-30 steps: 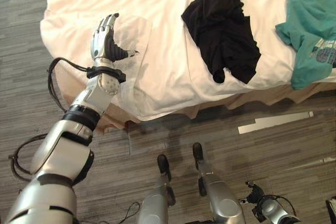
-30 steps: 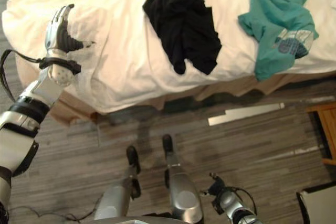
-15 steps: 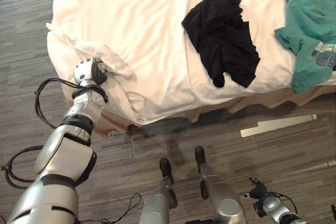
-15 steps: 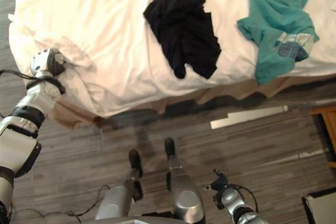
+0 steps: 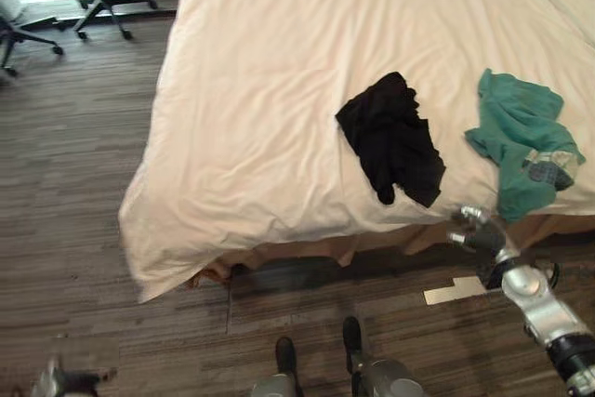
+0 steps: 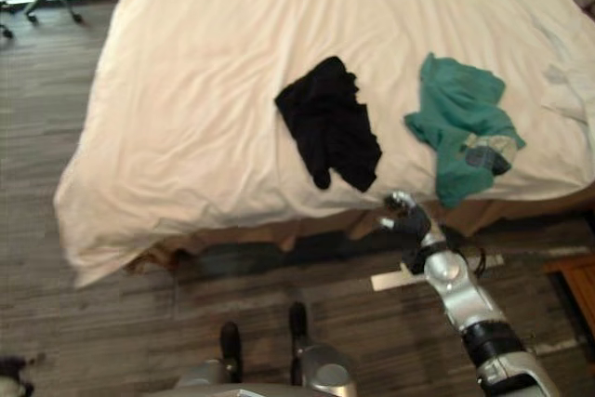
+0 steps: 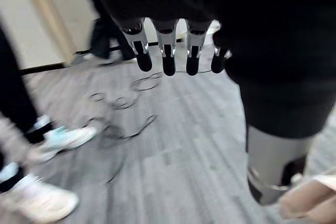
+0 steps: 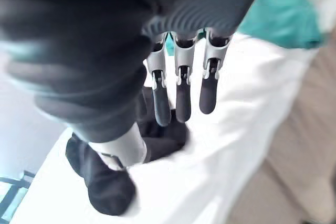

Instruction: Tidy up the quilt and then pick up the clothes from the bed and put them into the laundry hamper.

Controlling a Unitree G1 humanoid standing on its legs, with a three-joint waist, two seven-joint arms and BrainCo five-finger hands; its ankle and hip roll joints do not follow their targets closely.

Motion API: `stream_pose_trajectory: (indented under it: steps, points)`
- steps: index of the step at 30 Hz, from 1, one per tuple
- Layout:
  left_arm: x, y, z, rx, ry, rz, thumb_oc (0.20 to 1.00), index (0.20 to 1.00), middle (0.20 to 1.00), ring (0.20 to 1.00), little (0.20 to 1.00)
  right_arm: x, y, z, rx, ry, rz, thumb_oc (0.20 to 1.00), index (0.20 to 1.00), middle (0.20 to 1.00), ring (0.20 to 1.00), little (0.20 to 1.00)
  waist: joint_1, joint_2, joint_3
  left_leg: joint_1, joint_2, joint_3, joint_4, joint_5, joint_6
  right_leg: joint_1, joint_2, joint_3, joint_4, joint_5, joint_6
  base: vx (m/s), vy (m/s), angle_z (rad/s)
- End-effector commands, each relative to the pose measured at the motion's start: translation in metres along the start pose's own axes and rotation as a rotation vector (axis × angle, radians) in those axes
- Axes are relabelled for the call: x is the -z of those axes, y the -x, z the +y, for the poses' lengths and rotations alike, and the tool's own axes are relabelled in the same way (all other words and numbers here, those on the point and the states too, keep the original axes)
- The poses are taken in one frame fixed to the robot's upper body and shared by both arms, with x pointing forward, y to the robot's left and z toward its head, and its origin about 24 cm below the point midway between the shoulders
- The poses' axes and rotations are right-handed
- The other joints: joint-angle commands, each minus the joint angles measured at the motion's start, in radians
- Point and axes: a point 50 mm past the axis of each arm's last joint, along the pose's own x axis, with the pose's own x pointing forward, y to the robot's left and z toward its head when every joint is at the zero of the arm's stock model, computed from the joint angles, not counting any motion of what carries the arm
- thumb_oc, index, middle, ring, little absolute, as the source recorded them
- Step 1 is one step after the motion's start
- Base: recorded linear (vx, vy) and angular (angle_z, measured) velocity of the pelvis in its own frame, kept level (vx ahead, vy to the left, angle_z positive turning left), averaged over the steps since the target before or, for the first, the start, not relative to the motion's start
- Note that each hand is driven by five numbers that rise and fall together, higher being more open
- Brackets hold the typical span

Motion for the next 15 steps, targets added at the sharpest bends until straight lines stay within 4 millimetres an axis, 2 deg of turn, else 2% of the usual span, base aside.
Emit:
stream_pose_trajectory:
  steps: [1,3,7,9,10,11,12,13,15]
  points:
    - [-0.022,0.001,-0.015,0.032,-0.038,-0.049,1.0,1.0,1.0,1.0,1.0,-0.094,-0.033,-0.03,0.087,-0.008,-0.384,0.2,0.2,0.2,0.2,0.2,0.061,-0.004,0.019,-0.002,0.002,-0.045,0.001,-0.01,0.007,-0.023,-0.068,0.016,0.081,-0.068,0.091,-0.07,0.019,0.06]
    - [-0.037,0.005,-0.03,0.074,-0.095,-0.12,1.0,1.0,1.0,1.0,1.0,-0.131,-0.047,-0.034,0.089,-0.012,-0.49,0.2,0.2,0.2,0.2,0.2,0.076,-0.011,0.032,-0.022,0.003,-0.053,0.002,-0.003,0.009,-0.037,-0.068,0.01,0.083,-0.064,0.089,-0.1,0.005,0.26]
    - [-0.101,0.017,-0.052,0.11,-0.21,-0.374,1.0,1.0,1.0,1.0,1.0,-0.224,-0.069,-0.049,0.116,0.042,-0.707,0.2,0.2,0.2,0.2,0.2,0.112,-0.029,0.096,-0.102,0.008,-0.077,0.01,0.024,0.009,-0.109,-0.064,-0.006,0.102,-0.049,0.083,-0.17,-0.017,0.35]
    - [-0.13,0.025,-0.057,0.107,-0.212,-0.473,1.0,1.0,1.0,1.0,1.0,-0.257,-0.079,-0.046,0.118,0.036,-0.743,0.2,0.2,0.2,0.2,0.2,0.131,-0.03,0.125,-0.139,0.008,-0.092,0.016,0.036,0.007,-0.136,-0.064,-0.016,0.11,-0.043,0.082,-0.12,-0.012,0.16]
    - [-0.13,0.025,-0.057,0.107,-0.211,-0.473,1.0,1.0,1.0,1.0,1.0,-0.257,-0.079,-0.046,0.118,0.036,-0.743,0.2,0.2,0.2,0.2,0.2,0.131,-0.03,0.125,-0.139,0.008,-0.092,0.016,0.036,0.007,-0.136,-0.064,-0.016,0.11,-0.044,0.082,-0.15,-0.027,-0.07]
    - [-0.165,0.038,-0.065,0.108,-0.213,-0.6,1.0,1.0,1.0,1.0,1.0,-0.284,-0.089,-0.032,0.104,0.028,-0.746,0.2,0.2,0.2,0.2,0.2,0.16,-0.027,0.155,-0.183,0.008,-0.11,0.028,0.049,0.004,-0.165,-0.068,-0.032,0.121,-0.038,0.081,-0.1,-0.022,0.12]
    - [-0.166,0.038,-0.065,0.108,-0.211,-0.6,1.0,1.0,1.0,1.0,1.0,-0.285,-0.089,-0.032,0.105,0.029,-0.747,0.2,0.2,0.2,0.2,0.2,0.158,-0.026,0.155,-0.185,0.007,-0.111,0.029,0.048,0.004,-0.167,-0.068,-0.033,0.121,-0.038,0.081,-0.2,-0.033,0.33]
    - [-0.201,0.058,-0.076,0.128,-0.218,-0.739,1.0,1.0,1.0,1.0,1.0,-0.3,-0.098,-0.016,0.091,-0.006,-0.711,0.2,0.2,0.2,0.2,0.2,0.184,-0.014,0.183,-0.232,0.004,-0.129,0.037,0.062,-0.001,-0.2,-0.074,-0.052,0.132,-0.038,0.082,-0.14,-0.023,0.38]
    - [-0.227,0.079,-0.09,0.16,-0.223,-0.854,1.0,1.0,1.0,1.0,1.0,-0.302,-0.106,-0.007,0.089,-0.029,-0.644,0.2,0.2,0.2,0.2,0.2,0.205,0.009,0.205,-0.279,-0.003,-0.151,0.043,0.075,-0.003,-0.236,-0.082,-0.074,0.149,-0.039,0.082,-0.15,-0.029,0.31]
